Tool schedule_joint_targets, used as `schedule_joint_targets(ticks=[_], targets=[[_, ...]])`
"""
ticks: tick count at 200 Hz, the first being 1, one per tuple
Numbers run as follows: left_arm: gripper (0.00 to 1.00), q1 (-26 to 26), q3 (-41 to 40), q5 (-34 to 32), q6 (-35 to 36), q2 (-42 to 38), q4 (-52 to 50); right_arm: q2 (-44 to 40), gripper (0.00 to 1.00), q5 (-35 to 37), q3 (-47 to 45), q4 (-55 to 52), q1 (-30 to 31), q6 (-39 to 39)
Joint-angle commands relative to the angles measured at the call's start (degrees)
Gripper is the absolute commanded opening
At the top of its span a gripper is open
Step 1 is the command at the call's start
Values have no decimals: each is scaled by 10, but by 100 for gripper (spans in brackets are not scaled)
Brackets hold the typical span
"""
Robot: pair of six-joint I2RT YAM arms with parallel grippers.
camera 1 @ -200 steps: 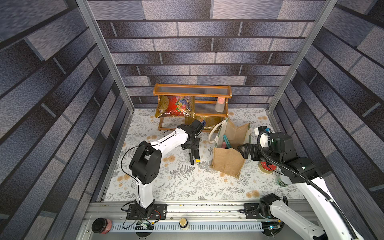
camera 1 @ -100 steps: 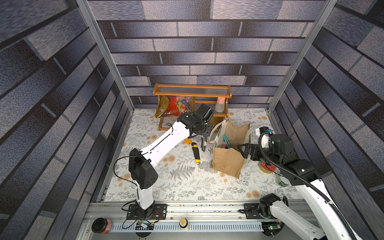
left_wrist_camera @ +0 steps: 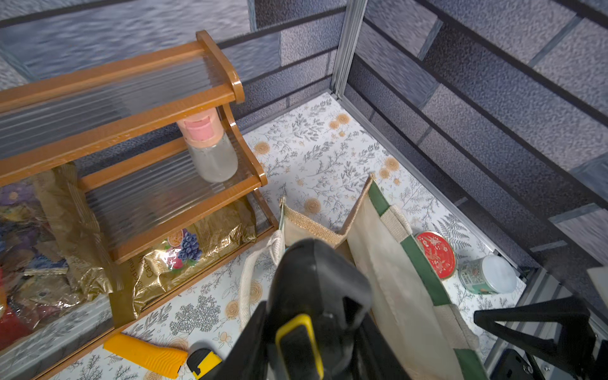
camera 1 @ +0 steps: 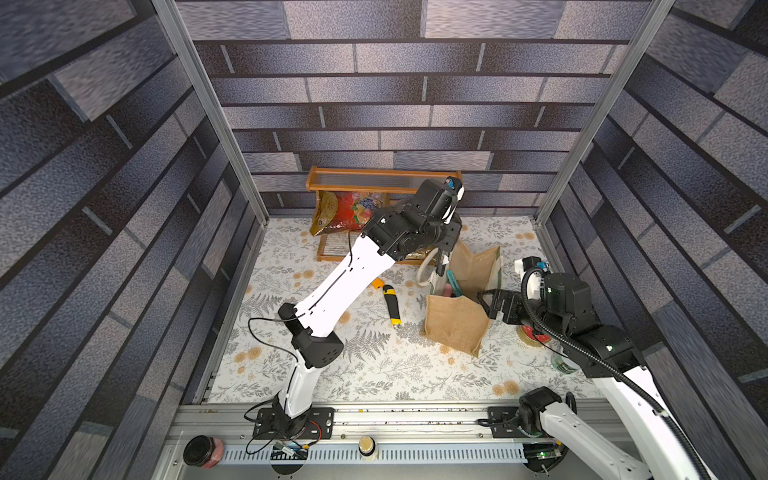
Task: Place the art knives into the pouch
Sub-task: Place the utility knife in the pouch.
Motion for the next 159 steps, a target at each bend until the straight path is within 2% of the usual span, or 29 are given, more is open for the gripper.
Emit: schedule_joint_targets(ticks=[1, 25, 159], targets=[[33, -14, 77, 11, 34, 31, -34, -6, 100, 9, -9, 6, -3, 10], [33, -30, 114, 24, 43, 56, -24, -11, 100, 10, -12, 4, -3, 11], [37, -33, 114, 36, 35, 135, -5, -31, 100, 25, -28, -8, -3, 7]])
